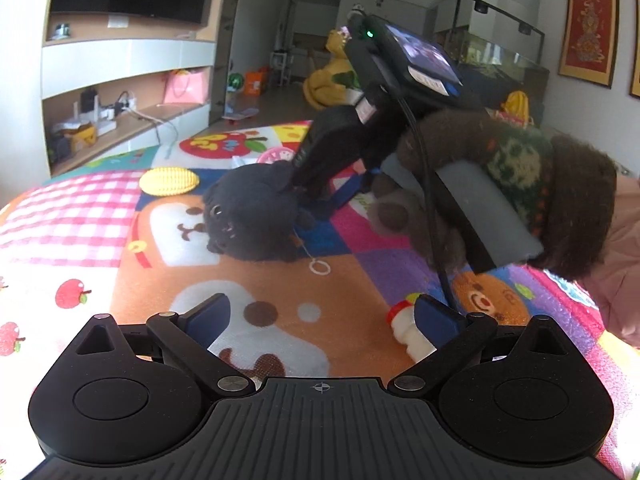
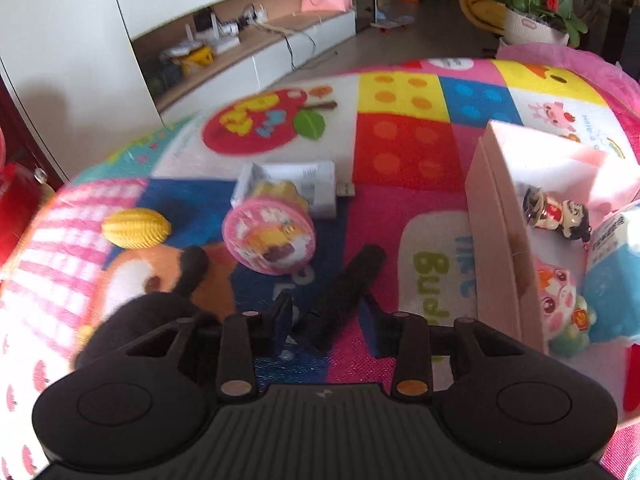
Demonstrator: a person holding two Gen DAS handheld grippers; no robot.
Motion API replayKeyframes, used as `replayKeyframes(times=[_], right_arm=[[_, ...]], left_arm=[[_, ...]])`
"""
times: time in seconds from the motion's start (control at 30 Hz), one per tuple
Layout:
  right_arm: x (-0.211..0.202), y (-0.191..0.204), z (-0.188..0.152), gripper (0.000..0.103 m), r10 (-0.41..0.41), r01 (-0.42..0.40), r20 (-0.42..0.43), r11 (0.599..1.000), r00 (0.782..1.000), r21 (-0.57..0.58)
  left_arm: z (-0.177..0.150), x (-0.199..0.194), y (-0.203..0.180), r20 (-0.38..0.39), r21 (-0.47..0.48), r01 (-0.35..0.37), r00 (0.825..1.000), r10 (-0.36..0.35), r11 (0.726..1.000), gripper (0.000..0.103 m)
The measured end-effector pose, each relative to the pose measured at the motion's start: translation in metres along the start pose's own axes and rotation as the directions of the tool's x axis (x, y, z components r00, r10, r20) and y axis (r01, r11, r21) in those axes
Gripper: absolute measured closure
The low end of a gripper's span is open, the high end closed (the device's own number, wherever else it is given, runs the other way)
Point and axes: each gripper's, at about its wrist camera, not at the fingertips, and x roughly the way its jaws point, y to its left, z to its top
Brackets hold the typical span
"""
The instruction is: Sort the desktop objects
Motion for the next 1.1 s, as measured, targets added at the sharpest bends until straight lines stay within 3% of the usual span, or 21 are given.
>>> replayKeyframes(times=[0.1,0.37,0.4,0.43,0.5,0.6,0.67,0.73,0.8,0.97,1.1], right_arm=[[-0.009,0.001,-0.010,0.082,-0.006,0.006,0.009,0.999,1.000,-0.047],[-0.103,-0.024,-0.080,0.086,0.109,-0.091,0.079,0.973,0.991,-0.211],[-0.115,-0.031,-0.089,0.096,0.119,-0.098,0.086,0.971,0.989,-0.220],[-0.126,-0.039,-0.098,0.097,0.124,-0.102,0.088,0.969,0.988,-0.224],[-0.140,-0.055,-0.115,0.097,0.122,-0.101,0.084,0.969,0.989,-0.224],[-0.146,-0.077,-0.142,0.096,0.038,-0.019,0.087,0.976,0.996,-0.216],[-0.148,-0.092,-0.158,0.089,-0.006,0.023,0.096,0.984,0.995,-0.178],[-0.152,-0.106,-0.168,0.055,-0.010,0.022,0.113,0.994,0.994,-0.110],[-0.158,-0.116,-0.175,0.037,-0.009,0.016,0.151,0.999,0.989,-0.045],[-0.158,-0.130,-0.176,0.027,-0.015,0.010,0.197,1.000,0.980,0.023],[-0.150,-0.141,-0.162,0.018,0.006,-0.021,0.178,0.997,0.984,0.080]], left_arm=[[-0.001,-0.004,0.001,-0.011,0.006,0.021,1.000,-0.021,1.000,0.001],[-0.012,-0.013,-0.025,-0.079,0.126,0.130,0.990,-0.121,0.984,0.001],[-0.012,-0.012,-0.029,-0.086,0.140,0.137,0.988,-0.126,0.981,0.001],[-0.013,-0.011,-0.033,-0.092,0.153,0.141,0.988,-0.128,0.978,0.001],[-0.015,-0.006,-0.040,-0.108,0.172,0.141,0.986,-0.123,0.975,0.001],[-0.015,0.003,-0.049,-0.131,0.198,0.114,0.987,-0.089,0.973,0.001],[-0.014,0.009,-0.054,-0.138,0.215,0.083,0.989,-0.054,0.973,0.001],[-0.011,0.015,-0.056,-0.139,0.231,0.055,0.990,-0.023,0.971,0.001],[-0.008,0.020,-0.058,-0.138,0.239,0.037,0.990,-0.004,0.970,0.001],[-0.003,0.024,-0.058,-0.140,0.237,0.030,0.990,0.004,0.971,0.001],[-0.006,0.024,-0.057,-0.142,0.243,0.026,0.990,0.009,0.970,0.001]])
